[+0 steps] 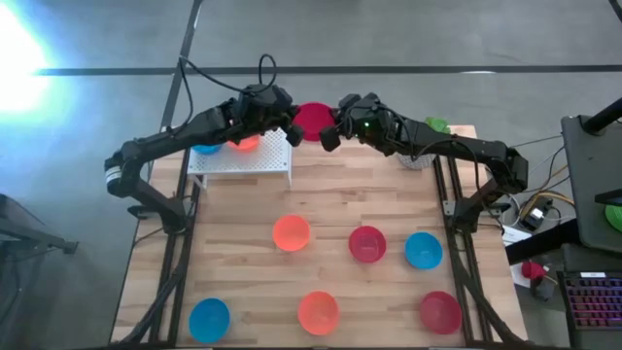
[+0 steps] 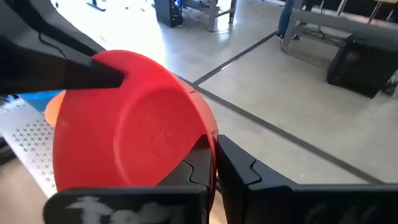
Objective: Pick & Place Mini bowls
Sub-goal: Put the top red bowl on the right side of the shelf
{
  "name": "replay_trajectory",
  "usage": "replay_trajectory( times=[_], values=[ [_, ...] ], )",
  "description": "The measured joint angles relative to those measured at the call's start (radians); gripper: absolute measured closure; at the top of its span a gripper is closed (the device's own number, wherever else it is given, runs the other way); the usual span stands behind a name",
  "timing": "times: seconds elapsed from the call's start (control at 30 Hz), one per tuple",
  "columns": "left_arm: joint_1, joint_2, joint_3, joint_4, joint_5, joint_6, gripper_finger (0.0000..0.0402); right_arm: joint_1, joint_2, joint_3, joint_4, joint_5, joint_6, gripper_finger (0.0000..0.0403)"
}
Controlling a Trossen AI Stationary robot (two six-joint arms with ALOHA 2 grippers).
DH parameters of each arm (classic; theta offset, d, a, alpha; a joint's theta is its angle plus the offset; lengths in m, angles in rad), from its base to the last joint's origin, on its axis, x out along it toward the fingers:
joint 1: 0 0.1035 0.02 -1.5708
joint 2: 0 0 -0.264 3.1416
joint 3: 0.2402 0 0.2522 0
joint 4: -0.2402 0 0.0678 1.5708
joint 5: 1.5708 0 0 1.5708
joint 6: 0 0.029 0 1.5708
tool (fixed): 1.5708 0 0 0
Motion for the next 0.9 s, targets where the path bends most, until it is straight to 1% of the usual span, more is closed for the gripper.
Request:
replay_trajectory(
  times=[0.13, 0.23, 0.37, 0.6, 0.67, 0.77, 0.9],
  values=[
    [0.001, 0.000, 0.000, -0.002, 0.002, 0.000, 0.0397, -0.006, 0.000, 0.000, -0.001, -0.010, 0.018, 0.0393],
    [0.001, 0.000, 0.000, -0.001, 0.002, 0.000, 0.0399, -0.005, 0.000, 0.000, 0.003, -0.014, 0.024, 0.0383],
    [0.002, 0.000, 0.000, -0.003, 0.009, -0.001, 0.0401, -0.005, -0.001, 0.001, 0.009, -0.027, 0.060, 0.0354],
    [0.002, 0.001, 0.001, -0.016, 0.032, -0.003, 0.0401, -0.003, -0.003, 0.002, 0.012, -0.031, 0.054, 0.0296],
    [0.008, 0.001, 0.002, -0.023, 0.037, -0.009, 0.0401, -0.003, -0.011, 0.002, 0.009, -0.052, 0.060, 0.0283],
    [0.020, 0.000, 0.013, -0.043, 0.041, -0.015, 0.0401, -0.004, -0.031, 0.002, 0.008, -0.111, 0.083, 0.0268],
    [0.042, -0.002, 0.037, -0.085, 0.038, -0.009, 0.0401, -0.004, -0.067, 0.002, -0.001, -0.122, 0.096, 0.0255]
  ],
)
